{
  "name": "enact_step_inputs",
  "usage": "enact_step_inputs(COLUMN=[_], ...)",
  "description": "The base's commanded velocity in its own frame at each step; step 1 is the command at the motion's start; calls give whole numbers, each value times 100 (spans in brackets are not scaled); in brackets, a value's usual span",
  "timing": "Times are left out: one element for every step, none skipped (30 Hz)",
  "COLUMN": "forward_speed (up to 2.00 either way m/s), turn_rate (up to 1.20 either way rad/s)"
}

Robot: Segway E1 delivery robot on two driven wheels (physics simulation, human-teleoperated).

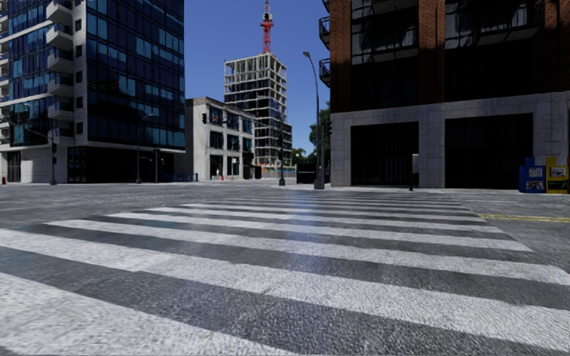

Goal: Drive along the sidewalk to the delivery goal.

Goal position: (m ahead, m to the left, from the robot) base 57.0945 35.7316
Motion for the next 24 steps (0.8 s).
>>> enact_step_inputs(forward_speed=[143, 143, 143, 143, 143, 143, 143, 143, 143, 143, 144, 144, 149, 156, 200, 200, 200, 200, 200, 200, 200, 200, 200, 200], turn_rate=[-62, -62, -62, -62, -62, -61, -58, -58, -53, -3, 0, 0, 0, 0, 0, 0, 0, 0, 0, 0, 0, 0, 0, 0])
